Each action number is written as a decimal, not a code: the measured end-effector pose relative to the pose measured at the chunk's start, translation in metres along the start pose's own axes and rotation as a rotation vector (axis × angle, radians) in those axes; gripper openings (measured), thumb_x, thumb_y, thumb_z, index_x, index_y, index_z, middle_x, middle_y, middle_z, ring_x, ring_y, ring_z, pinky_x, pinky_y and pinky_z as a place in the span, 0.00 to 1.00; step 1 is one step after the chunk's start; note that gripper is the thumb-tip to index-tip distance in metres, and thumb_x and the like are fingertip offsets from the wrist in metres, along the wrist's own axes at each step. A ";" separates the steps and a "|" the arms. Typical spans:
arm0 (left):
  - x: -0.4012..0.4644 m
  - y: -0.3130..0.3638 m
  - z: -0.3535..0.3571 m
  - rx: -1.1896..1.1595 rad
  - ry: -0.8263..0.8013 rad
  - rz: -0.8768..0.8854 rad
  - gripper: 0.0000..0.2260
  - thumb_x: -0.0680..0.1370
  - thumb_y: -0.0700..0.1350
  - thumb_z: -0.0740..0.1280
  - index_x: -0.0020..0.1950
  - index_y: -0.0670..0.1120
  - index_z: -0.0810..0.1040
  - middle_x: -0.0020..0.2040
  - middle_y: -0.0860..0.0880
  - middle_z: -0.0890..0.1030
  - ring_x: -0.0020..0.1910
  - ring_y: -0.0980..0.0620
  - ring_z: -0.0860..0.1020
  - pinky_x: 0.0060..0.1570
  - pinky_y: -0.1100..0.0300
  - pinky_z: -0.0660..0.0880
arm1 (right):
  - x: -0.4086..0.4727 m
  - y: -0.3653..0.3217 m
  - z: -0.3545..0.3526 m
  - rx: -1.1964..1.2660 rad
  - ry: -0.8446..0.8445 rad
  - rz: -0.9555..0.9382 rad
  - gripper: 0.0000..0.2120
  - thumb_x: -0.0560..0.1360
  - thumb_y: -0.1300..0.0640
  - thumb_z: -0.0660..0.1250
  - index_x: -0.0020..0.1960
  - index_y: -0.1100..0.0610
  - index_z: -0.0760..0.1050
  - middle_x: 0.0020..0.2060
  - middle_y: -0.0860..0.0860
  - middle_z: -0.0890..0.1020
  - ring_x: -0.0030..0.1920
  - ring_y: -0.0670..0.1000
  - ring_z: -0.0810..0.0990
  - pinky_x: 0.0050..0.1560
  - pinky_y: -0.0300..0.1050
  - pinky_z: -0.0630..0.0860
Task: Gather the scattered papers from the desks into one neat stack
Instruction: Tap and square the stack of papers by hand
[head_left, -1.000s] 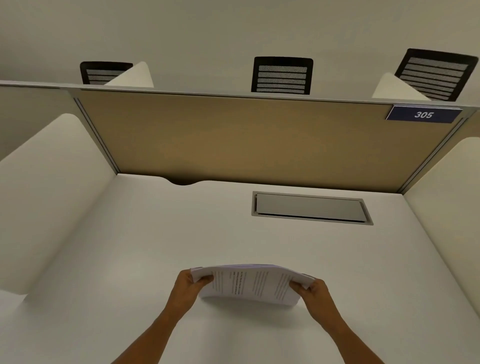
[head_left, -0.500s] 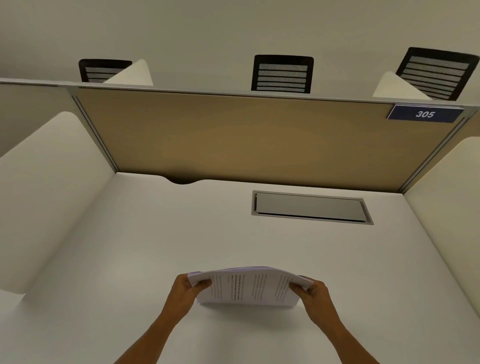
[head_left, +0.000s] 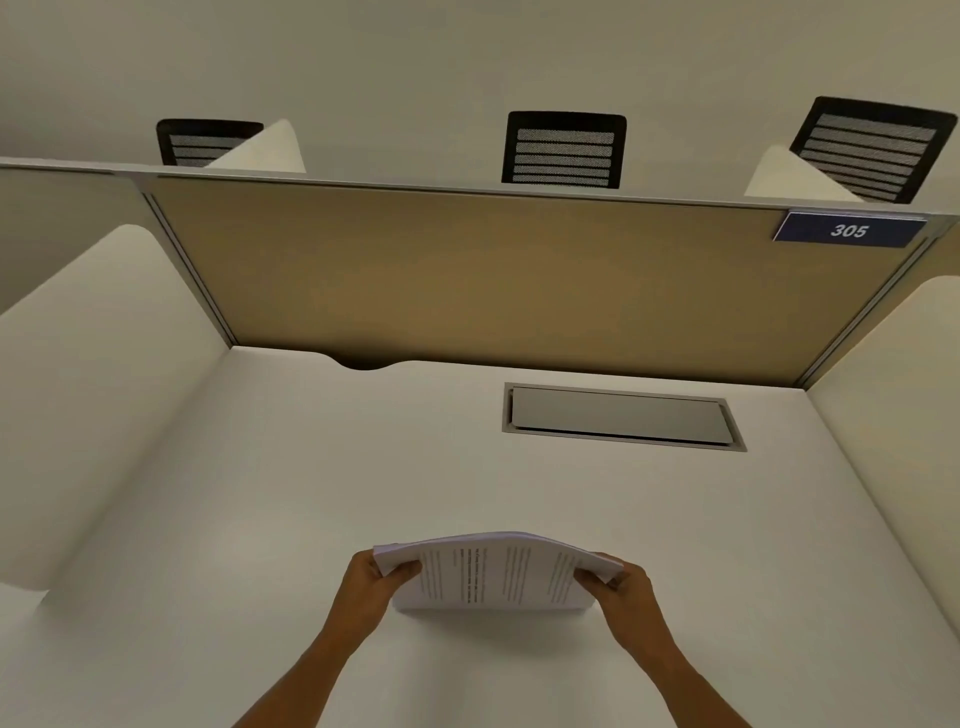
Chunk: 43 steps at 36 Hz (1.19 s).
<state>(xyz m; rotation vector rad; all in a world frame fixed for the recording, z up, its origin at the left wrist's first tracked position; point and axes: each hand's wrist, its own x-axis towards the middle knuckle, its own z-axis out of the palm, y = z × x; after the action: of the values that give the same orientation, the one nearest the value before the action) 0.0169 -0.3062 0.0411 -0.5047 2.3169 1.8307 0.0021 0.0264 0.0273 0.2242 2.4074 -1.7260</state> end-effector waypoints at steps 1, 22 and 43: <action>0.000 0.000 0.000 -0.001 0.000 0.000 0.10 0.76 0.38 0.72 0.46 0.54 0.84 0.42 0.56 0.87 0.42 0.60 0.84 0.37 0.69 0.78 | 0.000 0.000 0.000 0.003 -0.002 0.001 0.22 0.77 0.67 0.70 0.43 0.38 0.86 0.43 0.44 0.88 0.44 0.42 0.85 0.43 0.34 0.79; -0.007 -0.015 0.000 0.036 -0.062 -0.030 0.09 0.76 0.38 0.71 0.55 0.47 0.84 0.48 0.47 0.87 0.49 0.49 0.84 0.43 0.66 0.79 | -0.005 0.002 -0.002 -0.004 -0.040 0.031 0.12 0.78 0.64 0.70 0.48 0.46 0.83 0.42 0.41 0.87 0.44 0.40 0.84 0.44 0.30 0.77; -0.006 -0.006 0.005 0.075 -0.013 0.007 0.08 0.76 0.37 0.71 0.53 0.44 0.84 0.46 0.47 0.86 0.47 0.52 0.83 0.38 0.70 0.78 | -0.005 0.006 -0.008 0.008 0.000 -0.032 0.13 0.78 0.66 0.69 0.49 0.49 0.84 0.44 0.46 0.87 0.46 0.42 0.84 0.44 0.30 0.77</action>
<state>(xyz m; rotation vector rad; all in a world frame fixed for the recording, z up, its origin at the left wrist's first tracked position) 0.0243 -0.3016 0.0359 -0.4733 2.3709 1.7376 0.0082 0.0357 0.0250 0.1874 2.4169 -1.7496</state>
